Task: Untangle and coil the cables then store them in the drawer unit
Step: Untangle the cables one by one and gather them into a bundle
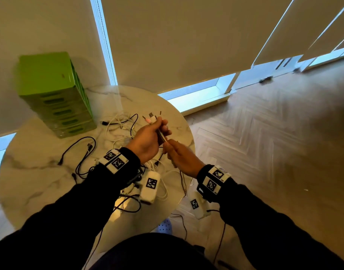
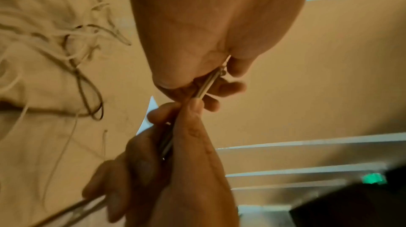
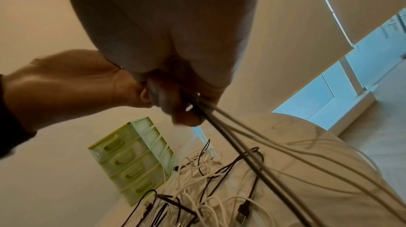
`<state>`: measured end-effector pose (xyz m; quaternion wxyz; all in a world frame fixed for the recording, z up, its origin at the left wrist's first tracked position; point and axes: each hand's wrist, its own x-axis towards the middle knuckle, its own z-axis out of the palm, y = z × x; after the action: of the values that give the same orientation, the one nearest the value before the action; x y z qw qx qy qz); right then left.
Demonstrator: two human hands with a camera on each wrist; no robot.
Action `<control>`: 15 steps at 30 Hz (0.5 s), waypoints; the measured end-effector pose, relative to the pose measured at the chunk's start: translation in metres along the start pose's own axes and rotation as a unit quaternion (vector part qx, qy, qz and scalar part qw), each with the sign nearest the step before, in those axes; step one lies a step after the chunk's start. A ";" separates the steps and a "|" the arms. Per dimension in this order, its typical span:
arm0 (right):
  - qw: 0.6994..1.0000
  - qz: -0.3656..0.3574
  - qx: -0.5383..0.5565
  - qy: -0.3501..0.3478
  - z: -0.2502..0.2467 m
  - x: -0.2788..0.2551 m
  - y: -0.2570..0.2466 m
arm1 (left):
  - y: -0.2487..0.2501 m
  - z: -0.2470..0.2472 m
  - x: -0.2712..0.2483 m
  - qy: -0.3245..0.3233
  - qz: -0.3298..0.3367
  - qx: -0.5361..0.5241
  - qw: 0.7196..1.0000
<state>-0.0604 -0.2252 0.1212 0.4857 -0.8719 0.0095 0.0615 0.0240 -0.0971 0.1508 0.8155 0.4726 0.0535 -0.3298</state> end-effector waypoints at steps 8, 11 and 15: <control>0.966 0.122 0.058 -0.222 0.005 -0.017 0.047 | 0.019 -0.017 -0.008 -0.053 0.037 0.048 0.997; 0.944 0.190 -0.049 -0.266 -0.009 -0.013 0.069 | 0.017 -0.027 -0.005 -0.051 0.069 0.112 0.990; 0.911 0.129 -0.375 -0.113 -0.038 -0.006 0.092 | 0.016 -0.036 -0.004 -0.034 0.159 0.150 0.975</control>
<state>-0.0695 -0.3066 0.0638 0.1090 -0.9682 0.0432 0.2211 0.0382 -0.0610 0.1443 0.7787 0.5803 -0.1004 -0.2162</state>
